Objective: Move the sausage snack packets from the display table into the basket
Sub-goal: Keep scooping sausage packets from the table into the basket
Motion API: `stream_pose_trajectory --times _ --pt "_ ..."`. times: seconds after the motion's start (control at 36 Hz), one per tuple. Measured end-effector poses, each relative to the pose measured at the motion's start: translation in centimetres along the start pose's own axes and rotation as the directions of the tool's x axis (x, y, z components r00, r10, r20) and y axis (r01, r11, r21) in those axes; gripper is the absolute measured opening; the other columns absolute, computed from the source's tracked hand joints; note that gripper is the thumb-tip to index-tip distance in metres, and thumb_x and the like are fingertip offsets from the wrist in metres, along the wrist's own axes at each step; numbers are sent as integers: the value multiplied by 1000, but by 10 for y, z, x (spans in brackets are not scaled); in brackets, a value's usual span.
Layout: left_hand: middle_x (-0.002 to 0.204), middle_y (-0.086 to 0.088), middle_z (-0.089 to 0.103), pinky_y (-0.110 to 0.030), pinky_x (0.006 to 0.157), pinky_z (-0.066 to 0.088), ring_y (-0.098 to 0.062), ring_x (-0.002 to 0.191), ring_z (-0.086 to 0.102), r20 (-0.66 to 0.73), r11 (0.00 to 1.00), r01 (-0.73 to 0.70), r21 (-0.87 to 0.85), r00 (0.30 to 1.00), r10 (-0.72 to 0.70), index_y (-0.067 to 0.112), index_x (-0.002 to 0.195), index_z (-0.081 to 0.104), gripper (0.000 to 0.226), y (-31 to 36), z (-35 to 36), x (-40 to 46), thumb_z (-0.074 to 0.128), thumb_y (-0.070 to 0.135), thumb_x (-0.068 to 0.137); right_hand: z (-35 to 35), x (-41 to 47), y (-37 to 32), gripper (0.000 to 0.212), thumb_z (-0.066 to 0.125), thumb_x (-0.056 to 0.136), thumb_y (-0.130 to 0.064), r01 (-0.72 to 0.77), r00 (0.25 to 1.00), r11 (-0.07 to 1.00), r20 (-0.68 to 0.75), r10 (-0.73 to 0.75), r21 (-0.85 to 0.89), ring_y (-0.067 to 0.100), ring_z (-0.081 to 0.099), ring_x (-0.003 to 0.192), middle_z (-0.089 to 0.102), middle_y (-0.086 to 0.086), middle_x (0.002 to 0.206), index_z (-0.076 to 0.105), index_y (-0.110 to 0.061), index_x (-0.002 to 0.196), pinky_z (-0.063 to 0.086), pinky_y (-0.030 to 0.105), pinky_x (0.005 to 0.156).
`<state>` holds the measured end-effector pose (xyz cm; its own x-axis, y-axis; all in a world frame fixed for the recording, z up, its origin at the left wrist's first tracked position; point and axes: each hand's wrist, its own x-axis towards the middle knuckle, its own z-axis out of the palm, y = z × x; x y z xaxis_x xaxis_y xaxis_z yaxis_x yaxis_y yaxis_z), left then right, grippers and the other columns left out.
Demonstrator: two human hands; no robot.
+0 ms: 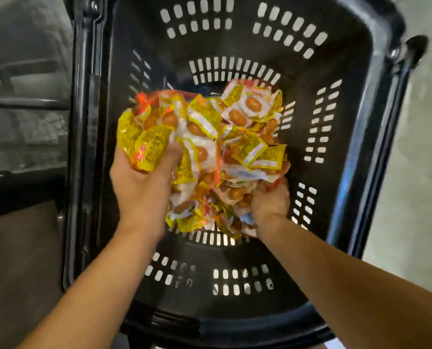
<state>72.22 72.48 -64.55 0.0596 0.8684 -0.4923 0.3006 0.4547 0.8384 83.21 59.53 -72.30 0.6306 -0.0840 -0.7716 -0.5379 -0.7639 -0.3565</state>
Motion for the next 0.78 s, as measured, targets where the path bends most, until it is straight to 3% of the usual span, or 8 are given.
stream_pose_trajectory --times 0.08,0.17,0.25,0.31,0.44,0.56,0.64,0.78 --pt "117 2 74 -39 92 58 -15 107 72 27 1000 6 12 1000 -6 16 130 61 55 -21 22 23 82 23 80 0 2 9 50 52 104 -21 19 1000 999 -4 -19 -34 33 48 138 50 11 150 40 -19 153 36 39 115" --pt "114 5 73 -34 92 57 -8 102 71 18 982 103 160 994 -108 18 131 60 48 -54 39 44 78 20 87 -2 7 16 49 51 104 -20 32 999 996 6 -31 -77 33 47 137 51 12 148 40 -20 152 36 38 112" --pt "123 -1 68 -39 102 51 -20 113 65 -53 923 228 310 973 -223 20 136 56 47 -84 42 56 70 13 91 -1 10 18 52 52 104 -20 49 999 993 16 -47 -103 31 46 139 50 10 150 37 -23 154 34 38 114" --pt "125 -2 67 -33 98 50 -25 116 63 -90 882 258 394 966 -242 25 135 55 45 -92 39 57 68 17 93 -2 12 17 56 53 104 -19 53 998 992 23 -51 -112 30 45 140 48 8 151 34 -26 156 34 37 114" --pt "136 -1 60 -43 108 46 -24 125 57 38 821 214 530 961 -275 31 139 49 50 -77 31 42 65 17 93 -14 6 14 51 53 104 -18 53 995 987 89 -40 -154 30 49 136 52 7 147 39 -25 152 39 37 111" --pt "127 3 62 -27 91 56 -19 109 64 140 778 181 602 935 -327 29 136 53 51 -57 5 14 61 7 91 -38 -16 11 62 57 99 -11 35 979 994 203 -14 -99 25 52 134 57 -1 143 38 -33 153 39 43 116" --pt "140 -2 57 -43 110 46 -24 128 56 219 734 174 656 887 -406 27 147 46 60 -38 -14 -12 65 10 93 -61 -40 6 62 63 97 -12 19 953 997 302 6 -79 28 54 132 58 -4 137 41 -36 150 46 52 110" --pt "132 -5 65 -45 110 44 -25 124 60 285 748 103 655 883 -372 20 135 59 46 15 -36 -66 70 10 91 -106 -86 -13 54 63 97 -14 241 892 932 440 -104 -269 31 57 127 58 7 136 45 -21 148 48 47 106"
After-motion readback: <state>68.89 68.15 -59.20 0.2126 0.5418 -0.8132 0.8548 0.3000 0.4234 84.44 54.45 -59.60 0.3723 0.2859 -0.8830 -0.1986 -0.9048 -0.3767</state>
